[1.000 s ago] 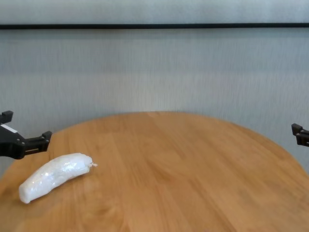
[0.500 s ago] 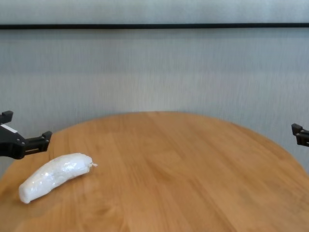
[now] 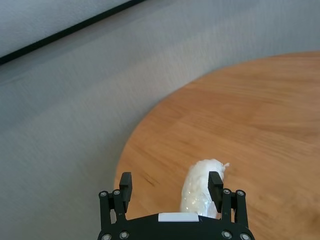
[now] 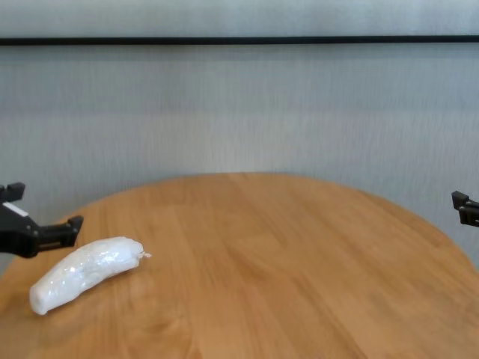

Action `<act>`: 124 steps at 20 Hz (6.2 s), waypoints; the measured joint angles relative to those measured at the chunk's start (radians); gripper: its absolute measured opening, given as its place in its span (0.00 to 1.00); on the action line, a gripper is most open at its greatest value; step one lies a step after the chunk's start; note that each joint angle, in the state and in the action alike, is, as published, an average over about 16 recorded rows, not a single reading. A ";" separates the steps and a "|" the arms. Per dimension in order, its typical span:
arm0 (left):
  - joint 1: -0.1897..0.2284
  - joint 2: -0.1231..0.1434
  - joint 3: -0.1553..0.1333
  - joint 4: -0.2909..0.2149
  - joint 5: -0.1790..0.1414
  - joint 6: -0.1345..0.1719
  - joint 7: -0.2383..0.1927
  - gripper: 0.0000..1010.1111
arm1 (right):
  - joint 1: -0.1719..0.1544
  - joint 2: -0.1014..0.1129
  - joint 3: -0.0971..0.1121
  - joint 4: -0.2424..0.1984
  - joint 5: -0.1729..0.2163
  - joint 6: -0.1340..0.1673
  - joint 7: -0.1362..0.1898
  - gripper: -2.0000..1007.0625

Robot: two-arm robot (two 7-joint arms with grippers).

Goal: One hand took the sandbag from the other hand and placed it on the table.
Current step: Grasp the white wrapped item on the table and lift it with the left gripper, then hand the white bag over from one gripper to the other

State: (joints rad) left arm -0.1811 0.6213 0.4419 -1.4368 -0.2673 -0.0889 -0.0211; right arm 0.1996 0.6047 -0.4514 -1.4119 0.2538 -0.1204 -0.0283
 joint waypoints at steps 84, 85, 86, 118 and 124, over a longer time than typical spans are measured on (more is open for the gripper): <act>-0.200 -0.103 -0.023 0.297 0.079 0.242 -0.433 0.99 | 0.000 0.000 0.000 0.000 0.000 0.000 0.000 1.00; -0.200 -0.103 -0.022 0.296 0.080 0.243 -0.433 0.99 | 0.000 0.000 0.000 0.000 0.000 0.000 0.000 1.00; -0.200 -0.103 -0.022 0.296 0.080 0.243 -0.433 0.99 | 0.000 0.000 0.000 0.000 0.000 0.000 0.000 1.00; -0.195 -0.101 -0.025 0.291 0.074 0.231 -0.425 0.44 | 0.000 0.000 0.000 0.000 0.000 0.000 0.000 1.00; -0.195 -0.101 -0.025 0.291 0.073 0.230 -0.425 0.41 | 0.000 0.000 0.000 0.000 0.000 0.000 0.000 1.00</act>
State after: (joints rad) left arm -0.3761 0.5199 0.4167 -1.1457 -0.1941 0.1412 -0.4464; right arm 0.1996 0.6047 -0.4514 -1.4119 0.2538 -0.1205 -0.0283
